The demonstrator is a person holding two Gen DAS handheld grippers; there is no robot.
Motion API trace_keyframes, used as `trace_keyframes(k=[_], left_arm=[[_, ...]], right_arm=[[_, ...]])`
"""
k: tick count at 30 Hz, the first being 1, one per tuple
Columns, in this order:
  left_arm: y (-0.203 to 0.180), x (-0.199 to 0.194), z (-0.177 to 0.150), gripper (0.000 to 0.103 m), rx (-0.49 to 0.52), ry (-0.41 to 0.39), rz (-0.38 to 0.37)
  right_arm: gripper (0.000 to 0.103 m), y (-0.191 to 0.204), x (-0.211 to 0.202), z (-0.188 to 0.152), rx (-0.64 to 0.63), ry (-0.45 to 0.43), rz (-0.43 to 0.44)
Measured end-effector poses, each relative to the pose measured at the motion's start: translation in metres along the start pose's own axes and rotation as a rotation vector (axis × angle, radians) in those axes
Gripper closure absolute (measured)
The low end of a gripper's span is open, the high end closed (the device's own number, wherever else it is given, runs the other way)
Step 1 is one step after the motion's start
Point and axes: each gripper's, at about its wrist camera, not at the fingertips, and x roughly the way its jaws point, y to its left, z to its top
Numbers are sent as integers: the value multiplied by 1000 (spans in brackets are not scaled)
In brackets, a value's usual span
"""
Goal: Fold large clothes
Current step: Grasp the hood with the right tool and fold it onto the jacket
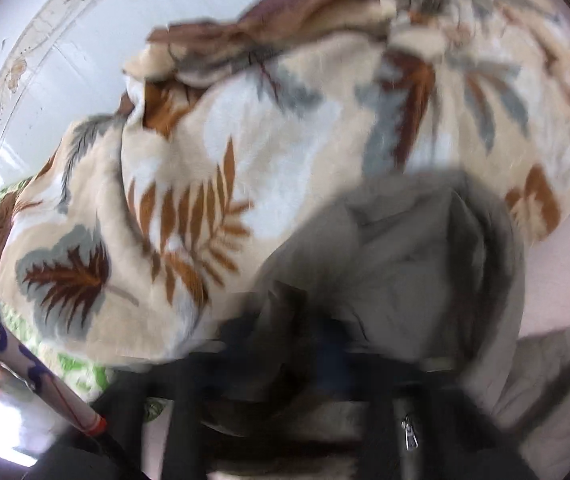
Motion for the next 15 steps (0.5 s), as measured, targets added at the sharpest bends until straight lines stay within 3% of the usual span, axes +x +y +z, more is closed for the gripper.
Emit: trace_keyframes(k=[7, 15], left_arm=[[-2, -12, 2, 32, -5, -31, -6], [14, -21, 6, 32, -55, -47, -7]], right_arm=[[93, -14, -91, -49, -155, -19, 27], [95, -72, -213, -161, -218, 56, 91]])
